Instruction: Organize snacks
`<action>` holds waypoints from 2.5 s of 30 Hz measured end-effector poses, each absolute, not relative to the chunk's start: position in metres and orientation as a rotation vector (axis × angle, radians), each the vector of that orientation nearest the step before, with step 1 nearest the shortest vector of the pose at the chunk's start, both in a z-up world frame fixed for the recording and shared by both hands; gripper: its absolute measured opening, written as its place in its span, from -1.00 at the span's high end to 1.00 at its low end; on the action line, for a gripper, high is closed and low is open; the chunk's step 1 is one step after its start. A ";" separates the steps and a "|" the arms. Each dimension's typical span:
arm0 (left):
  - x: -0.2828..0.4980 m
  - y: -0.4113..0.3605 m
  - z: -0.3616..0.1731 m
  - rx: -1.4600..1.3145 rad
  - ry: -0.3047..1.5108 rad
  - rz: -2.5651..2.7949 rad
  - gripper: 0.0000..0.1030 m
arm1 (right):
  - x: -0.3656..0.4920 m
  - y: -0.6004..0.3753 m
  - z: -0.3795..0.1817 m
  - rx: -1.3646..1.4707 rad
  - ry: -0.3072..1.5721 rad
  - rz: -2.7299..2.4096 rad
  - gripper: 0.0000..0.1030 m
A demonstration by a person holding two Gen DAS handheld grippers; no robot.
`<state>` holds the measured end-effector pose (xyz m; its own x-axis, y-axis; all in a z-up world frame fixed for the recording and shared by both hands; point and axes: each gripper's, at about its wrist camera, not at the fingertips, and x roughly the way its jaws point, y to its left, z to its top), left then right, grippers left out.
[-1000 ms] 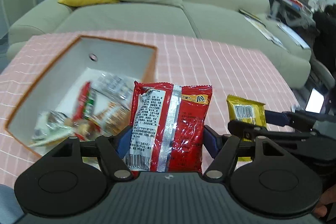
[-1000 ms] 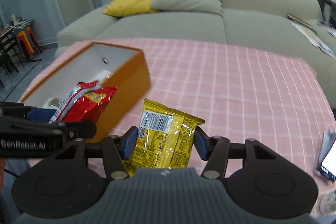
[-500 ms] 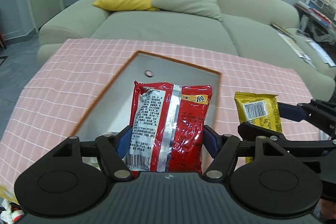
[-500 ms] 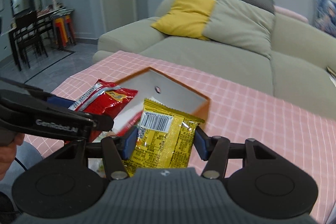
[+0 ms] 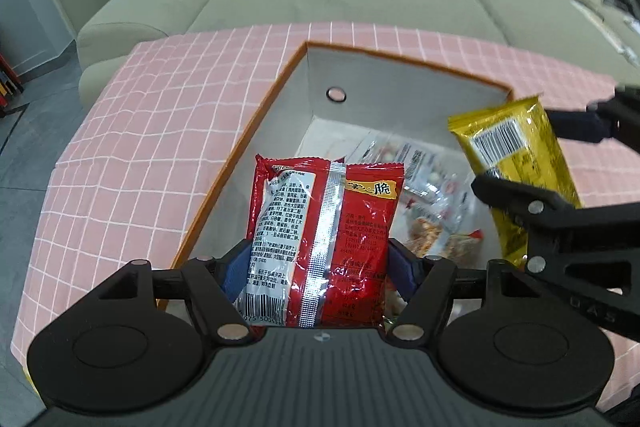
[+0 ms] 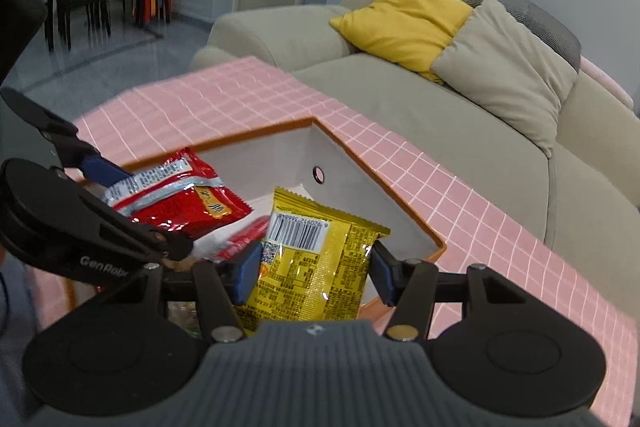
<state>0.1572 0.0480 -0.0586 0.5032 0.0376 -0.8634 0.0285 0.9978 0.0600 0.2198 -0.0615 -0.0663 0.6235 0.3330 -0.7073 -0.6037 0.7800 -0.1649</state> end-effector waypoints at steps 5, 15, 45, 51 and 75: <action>0.174 0.045 -0.078 0.141 1.078 0.004 -0.56 | 0.236 -0.051 -0.095 -0.545 0.735 0.586 -0.06; 0.199 0.037 -0.106 0.260 1.125 0.005 -0.56 | 0.257 -0.036 -0.131 -0.676 0.773 0.615 0.00; 0.185 0.052 -0.057 0.168 0.977 0.083 -0.71 | 0.253 -0.052 -0.102 -0.572 0.793 0.531 -0.60; 0.157 0.059 -0.015 0.089 0.849 0.124 -0.71 | 0.234 -0.065 -0.063 -0.446 0.714 0.459 -0.74; 0.025 0.032 0.031 0.129 0.597 0.189 -0.74 | 0.079 -0.113 0.000 -0.112 0.576 0.352 -0.92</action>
